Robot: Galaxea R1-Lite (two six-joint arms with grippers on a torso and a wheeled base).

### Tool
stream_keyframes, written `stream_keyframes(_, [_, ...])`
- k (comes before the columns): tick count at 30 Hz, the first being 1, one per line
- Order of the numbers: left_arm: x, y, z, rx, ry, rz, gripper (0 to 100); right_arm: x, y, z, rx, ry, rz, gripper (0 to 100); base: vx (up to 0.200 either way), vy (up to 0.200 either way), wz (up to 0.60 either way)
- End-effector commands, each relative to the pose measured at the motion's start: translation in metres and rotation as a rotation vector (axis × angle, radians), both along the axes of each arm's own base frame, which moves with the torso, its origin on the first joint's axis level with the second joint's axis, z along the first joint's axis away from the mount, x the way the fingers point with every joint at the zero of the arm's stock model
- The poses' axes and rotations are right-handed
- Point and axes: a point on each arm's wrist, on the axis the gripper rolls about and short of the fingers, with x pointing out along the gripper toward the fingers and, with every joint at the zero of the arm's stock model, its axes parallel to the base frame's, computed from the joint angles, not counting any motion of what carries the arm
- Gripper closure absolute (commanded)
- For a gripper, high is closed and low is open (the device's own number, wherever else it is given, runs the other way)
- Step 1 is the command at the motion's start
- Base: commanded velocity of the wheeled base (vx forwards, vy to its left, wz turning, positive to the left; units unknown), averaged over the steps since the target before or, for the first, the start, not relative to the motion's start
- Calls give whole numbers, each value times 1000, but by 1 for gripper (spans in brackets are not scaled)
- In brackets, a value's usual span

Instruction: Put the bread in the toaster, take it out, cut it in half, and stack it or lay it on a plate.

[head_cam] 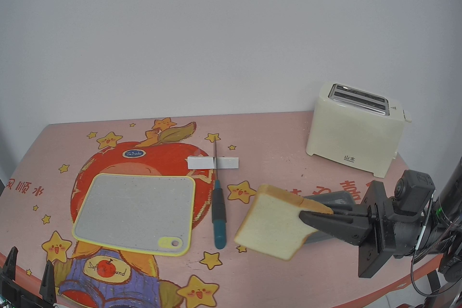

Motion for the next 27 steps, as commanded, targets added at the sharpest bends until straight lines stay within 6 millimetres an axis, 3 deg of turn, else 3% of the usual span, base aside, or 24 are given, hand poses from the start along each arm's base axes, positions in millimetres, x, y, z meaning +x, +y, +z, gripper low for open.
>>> stream_keyframes(1, [0, 0, -5, 0, 1, 0, 0, 0, 1, -1, -3, 2, 3, 100, 0, 200, 0])
stream_keyframes(23, [0, 0, -5, 0, 1, 0, 0, -2, 2, -4, -14, 14, 13, 100, 0, 200, 0])
stream_keyframes(27, [0, 0, -5, 1, 1, -1, 0, -1, 3, -6, -20, 21, 13, 100, 0, 0, 0])
